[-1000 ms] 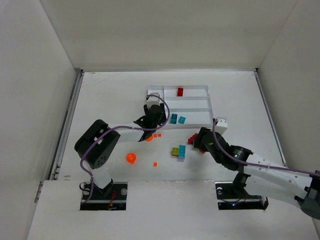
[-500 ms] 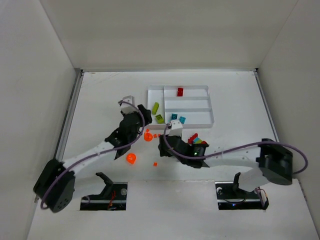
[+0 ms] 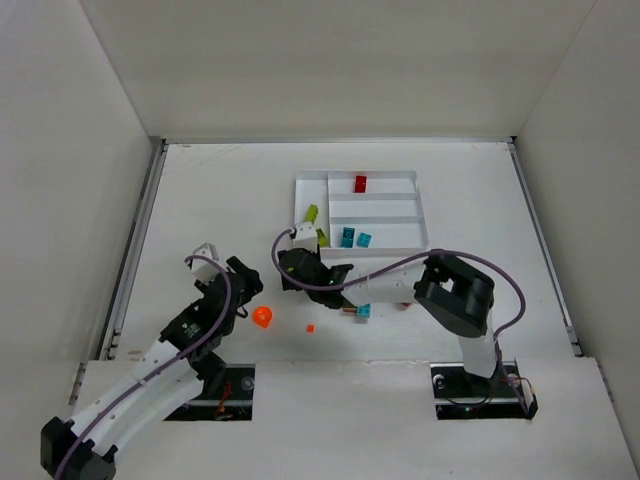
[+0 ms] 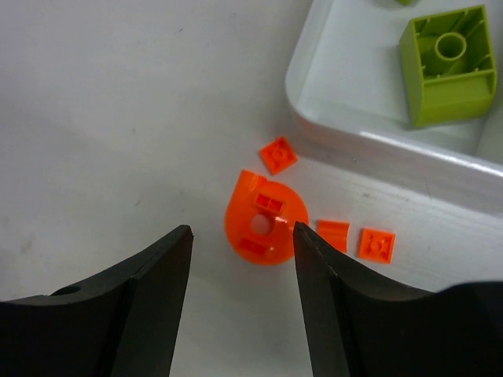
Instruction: Sort the legos into containers by color
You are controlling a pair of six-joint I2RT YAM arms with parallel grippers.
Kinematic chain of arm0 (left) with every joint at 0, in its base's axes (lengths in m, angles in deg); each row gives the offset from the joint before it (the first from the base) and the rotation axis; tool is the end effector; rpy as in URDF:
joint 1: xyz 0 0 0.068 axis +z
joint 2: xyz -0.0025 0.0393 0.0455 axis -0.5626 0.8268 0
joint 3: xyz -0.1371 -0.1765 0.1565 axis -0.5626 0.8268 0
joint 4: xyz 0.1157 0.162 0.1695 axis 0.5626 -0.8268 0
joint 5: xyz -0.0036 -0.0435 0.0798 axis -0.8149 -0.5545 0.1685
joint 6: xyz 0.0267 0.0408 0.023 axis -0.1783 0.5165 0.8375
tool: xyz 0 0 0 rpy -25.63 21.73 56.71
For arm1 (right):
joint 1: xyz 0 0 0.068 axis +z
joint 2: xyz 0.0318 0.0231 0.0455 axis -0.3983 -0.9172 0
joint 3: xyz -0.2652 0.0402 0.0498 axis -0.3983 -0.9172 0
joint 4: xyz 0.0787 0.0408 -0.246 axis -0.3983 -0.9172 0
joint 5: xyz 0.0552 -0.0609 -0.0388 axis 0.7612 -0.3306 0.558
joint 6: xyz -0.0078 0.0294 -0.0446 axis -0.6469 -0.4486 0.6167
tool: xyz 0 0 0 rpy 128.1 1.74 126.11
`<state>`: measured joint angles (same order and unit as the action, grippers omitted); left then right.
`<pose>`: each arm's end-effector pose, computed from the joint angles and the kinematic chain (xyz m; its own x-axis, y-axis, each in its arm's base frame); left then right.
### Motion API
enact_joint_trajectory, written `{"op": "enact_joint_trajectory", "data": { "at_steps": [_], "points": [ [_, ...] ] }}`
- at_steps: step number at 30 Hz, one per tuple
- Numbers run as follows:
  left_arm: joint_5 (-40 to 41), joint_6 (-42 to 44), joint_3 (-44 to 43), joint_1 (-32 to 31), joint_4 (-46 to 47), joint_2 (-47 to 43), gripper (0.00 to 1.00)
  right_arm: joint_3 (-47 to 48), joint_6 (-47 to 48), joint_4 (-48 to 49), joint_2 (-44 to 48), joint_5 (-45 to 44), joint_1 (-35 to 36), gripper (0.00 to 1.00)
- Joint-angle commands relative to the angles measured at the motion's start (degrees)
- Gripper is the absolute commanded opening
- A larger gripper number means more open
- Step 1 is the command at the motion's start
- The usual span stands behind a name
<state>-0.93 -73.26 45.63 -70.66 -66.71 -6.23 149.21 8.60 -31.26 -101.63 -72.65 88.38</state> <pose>0.1217 -0.0671 0.2129 -0.3349 -0.5522 -0.7635 -0.1715 0.8325 -0.5269 0.1949 0.3733 0.1658 -0.5697 -0.0726 -0.8186 -0.3532 0.9211 0.1641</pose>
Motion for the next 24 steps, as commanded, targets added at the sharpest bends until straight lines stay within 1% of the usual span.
{"op": "enact_joint_trajectory", "data": {
  "at_steps": [1,7,11,15,20,24],
  "points": [
    [2.5,-7.77,0.66,-1.58,-11.4,-0.69,0.58,4.35,1.02,-0.19,-1.83,-2.13,-0.7,0.59],
    [4.43,-13.14,-1.63,-6.67,-17.81,1.51,0.58,6.9,1.01,-1.6,-5.26,-3.45,-1.49,0.58],
    [5.4,-15.25,-2.5,-10.89,-20.8,2.82,0.58,7.87,0.58,-2.91,-6.41,-3.8,-1.76,0.53],
    [6.72,-17.18,-3.03,-14.32,-23.44,3.88,0.57,7.87,0.66,-3.09,-6.93,-5.11,-1.67,0.45],
    [8.21,-19.03,-4.53,-18.37,-25.11,6.16,0.57,7.78,0.22,-3.09,-7.02,-5.82,-1.67,0.27],
    [8.66,-20.35,-5.23,-20.92,-25.29,8.27,0.57,6.21,0.22,-2.56,-5.01,-6.61,-1.67,0.23]
  ]
}}
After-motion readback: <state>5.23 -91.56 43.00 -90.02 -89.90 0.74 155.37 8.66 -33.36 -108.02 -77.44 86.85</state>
